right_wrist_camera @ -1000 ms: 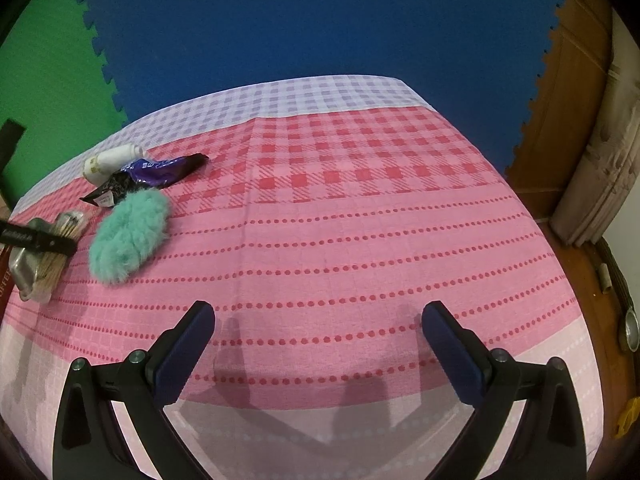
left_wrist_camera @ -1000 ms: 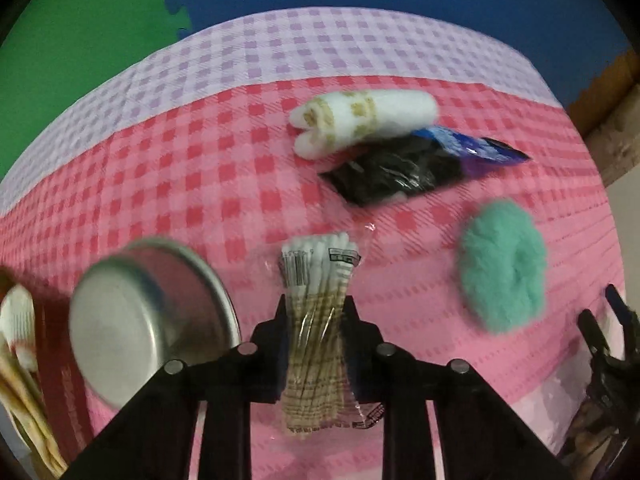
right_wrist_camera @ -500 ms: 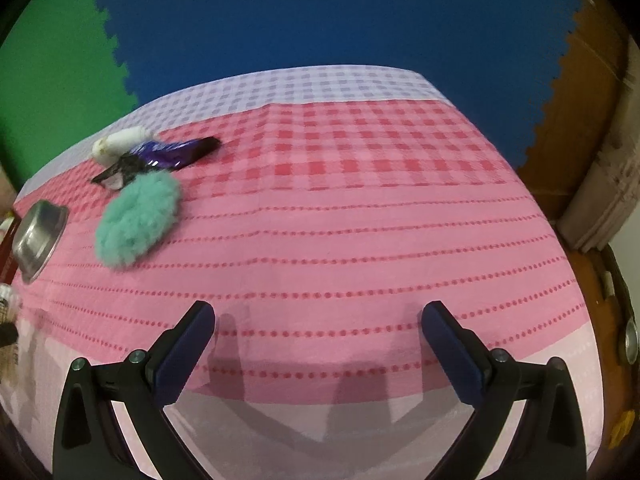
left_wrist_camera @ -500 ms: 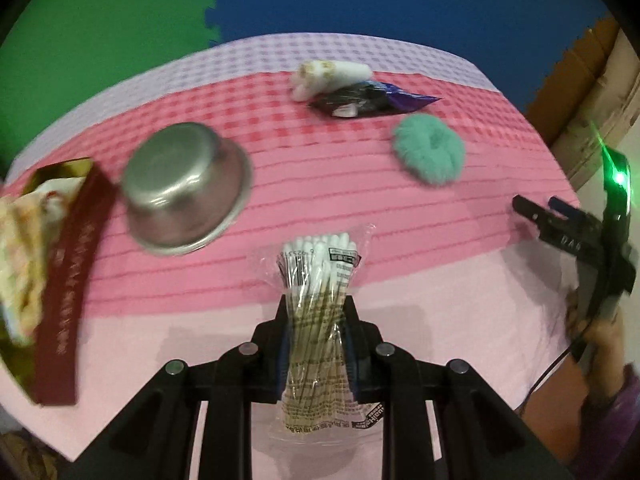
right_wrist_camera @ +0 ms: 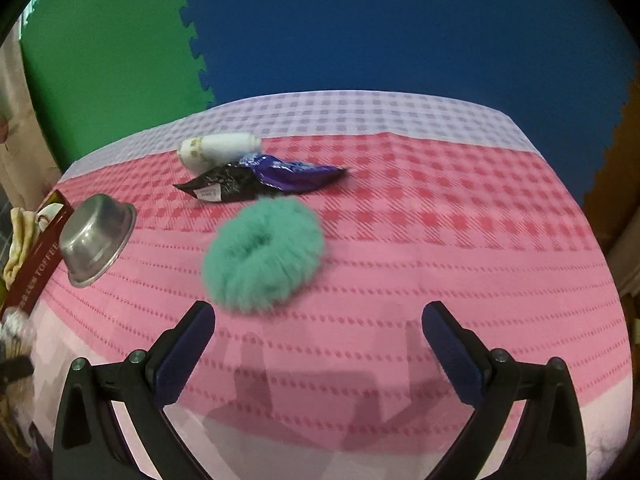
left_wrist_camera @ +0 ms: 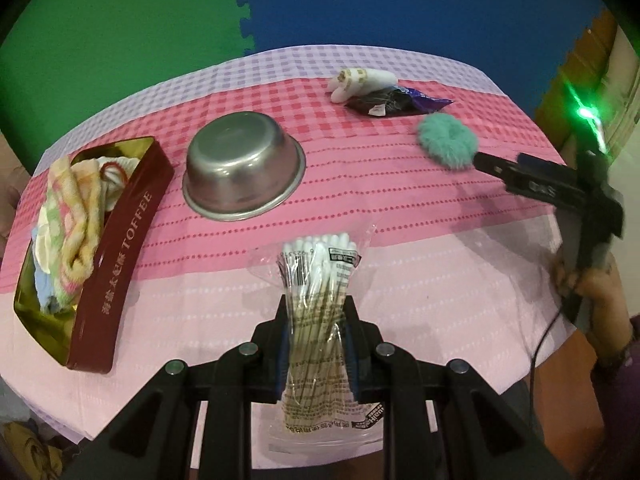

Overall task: Organize soft objects
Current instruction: 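Lift the swab pack with the left tool while the right tool grasps the green scrunchie, then lower the swab pack into the tin and open the left tool while the right tool carries the scrunchie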

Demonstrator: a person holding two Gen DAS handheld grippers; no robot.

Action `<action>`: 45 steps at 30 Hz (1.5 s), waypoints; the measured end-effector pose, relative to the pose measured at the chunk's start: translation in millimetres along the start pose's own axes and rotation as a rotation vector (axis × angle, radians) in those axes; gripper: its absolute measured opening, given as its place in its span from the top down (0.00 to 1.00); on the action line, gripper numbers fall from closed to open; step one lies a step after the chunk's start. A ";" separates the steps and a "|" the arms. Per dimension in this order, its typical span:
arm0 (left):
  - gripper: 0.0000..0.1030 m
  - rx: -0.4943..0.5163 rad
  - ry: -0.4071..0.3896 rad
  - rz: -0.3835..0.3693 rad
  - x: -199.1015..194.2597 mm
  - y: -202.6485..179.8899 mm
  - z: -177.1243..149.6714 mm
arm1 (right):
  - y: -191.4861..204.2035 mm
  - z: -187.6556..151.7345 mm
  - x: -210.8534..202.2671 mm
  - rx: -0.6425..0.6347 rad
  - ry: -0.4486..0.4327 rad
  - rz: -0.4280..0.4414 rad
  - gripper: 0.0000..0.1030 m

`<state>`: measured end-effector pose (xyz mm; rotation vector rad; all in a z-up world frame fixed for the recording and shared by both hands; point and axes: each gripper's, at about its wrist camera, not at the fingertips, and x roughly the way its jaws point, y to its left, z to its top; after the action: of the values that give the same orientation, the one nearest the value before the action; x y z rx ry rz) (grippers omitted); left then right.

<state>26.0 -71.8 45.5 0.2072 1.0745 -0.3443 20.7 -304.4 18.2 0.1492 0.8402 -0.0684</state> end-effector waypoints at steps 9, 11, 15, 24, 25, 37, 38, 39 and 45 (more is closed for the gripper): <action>0.78 -0.021 0.005 -0.026 -11.5 11.2 -8.6 | 6.8 24.4 34.7 -0.011 0.054 -0.013 0.00; 0.78 -0.026 -0.002 -0.026 -16.2 13.6 -10.9 | 8.1 28.3 40.1 -0.007 0.064 -0.004 0.00; 0.78 -0.053 -0.006 -0.034 -25.8 22.6 -15.6 | 13.2 36.1 53.8 -0.010 0.109 0.025 0.00; 0.78 -0.141 -0.050 0.048 -70.4 71.0 -37.8 | 38.8 35.4 47.7 -0.037 0.091 0.027 0.72; 0.78 -0.164 -0.050 0.062 -77.0 85.2 -40.6 | 39.1 31.1 43.3 -0.022 0.084 0.049 0.72; 0.78 -0.289 -0.106 0.250 -88.7 225.4 -22.3 | 90.9 -22.7 0.5 -0.022 0.026 0.167 0.72; 0.78 -0.296 -0.100 0.245 -84.3 231.0 -21.4 | 92.2 -21.5 3.2 -0.033 0.028 0.162 0.72; 0.78 -0.306 -0.085 0.222 -73.9 240.3 -17.8 | 92.3 -22.5 2.9 -0.034 0.028 0.161 0.72; 0.76 -0.342 -0.071 0.181 -36.1 259.1 -9.4 | 85.4 -22.7 8.7 -0.002 0.046 0.157 0.72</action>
<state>99.4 177.9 72.8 -0.0135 1.0192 -0.0028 20.0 -216.4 5.7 0.2152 0.8717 0.0830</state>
